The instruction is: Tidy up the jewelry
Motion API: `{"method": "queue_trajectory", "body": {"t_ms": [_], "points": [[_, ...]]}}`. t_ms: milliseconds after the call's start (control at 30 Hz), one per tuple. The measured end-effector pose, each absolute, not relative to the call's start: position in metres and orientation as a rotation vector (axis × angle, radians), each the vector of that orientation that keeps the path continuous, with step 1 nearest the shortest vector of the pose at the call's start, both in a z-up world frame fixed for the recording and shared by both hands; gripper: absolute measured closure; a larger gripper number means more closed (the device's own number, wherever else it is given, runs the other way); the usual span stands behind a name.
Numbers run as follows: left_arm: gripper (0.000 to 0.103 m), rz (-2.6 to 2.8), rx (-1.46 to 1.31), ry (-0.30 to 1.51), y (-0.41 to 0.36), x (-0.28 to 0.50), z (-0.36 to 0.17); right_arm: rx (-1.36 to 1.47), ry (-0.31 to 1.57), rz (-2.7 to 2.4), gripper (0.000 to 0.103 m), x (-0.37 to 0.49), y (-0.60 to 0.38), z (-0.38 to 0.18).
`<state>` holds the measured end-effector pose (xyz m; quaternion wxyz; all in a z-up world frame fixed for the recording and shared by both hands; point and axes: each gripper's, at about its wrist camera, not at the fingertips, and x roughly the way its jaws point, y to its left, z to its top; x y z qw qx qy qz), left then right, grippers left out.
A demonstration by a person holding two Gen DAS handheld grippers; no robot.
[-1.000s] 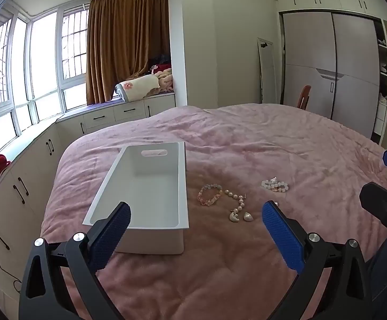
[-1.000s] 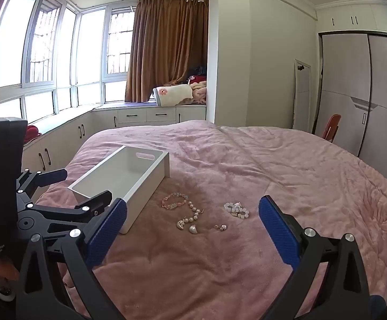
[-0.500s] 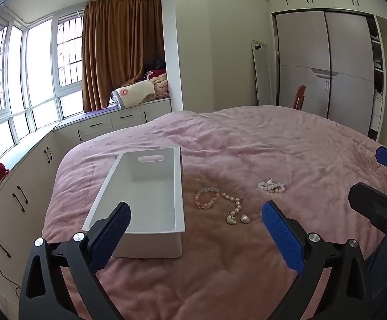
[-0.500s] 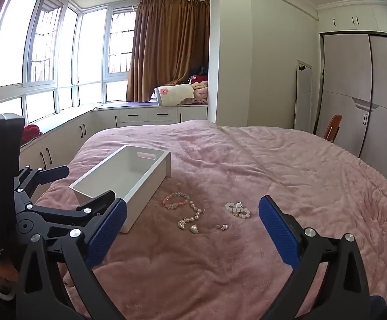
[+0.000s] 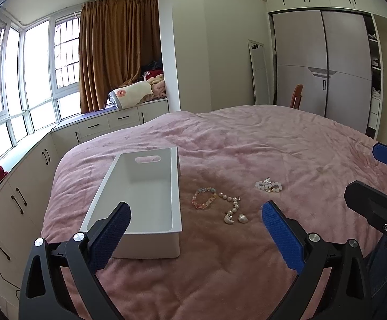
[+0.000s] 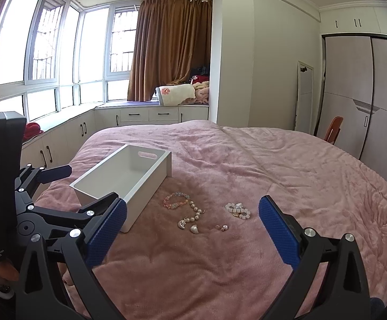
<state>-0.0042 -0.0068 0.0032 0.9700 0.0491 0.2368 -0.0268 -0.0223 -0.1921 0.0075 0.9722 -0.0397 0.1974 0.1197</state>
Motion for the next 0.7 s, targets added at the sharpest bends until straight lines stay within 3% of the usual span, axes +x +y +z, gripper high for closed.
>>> {"method": "queue_trajectory", "body": {"t_ms": [700], "points": [[0.003,-0.048,0.109,0.47,-0.0088,-0.0023,0.0022,-0.072,0.393,0.236,0.005,-0.0228,-0.1947,0.0054]]}}
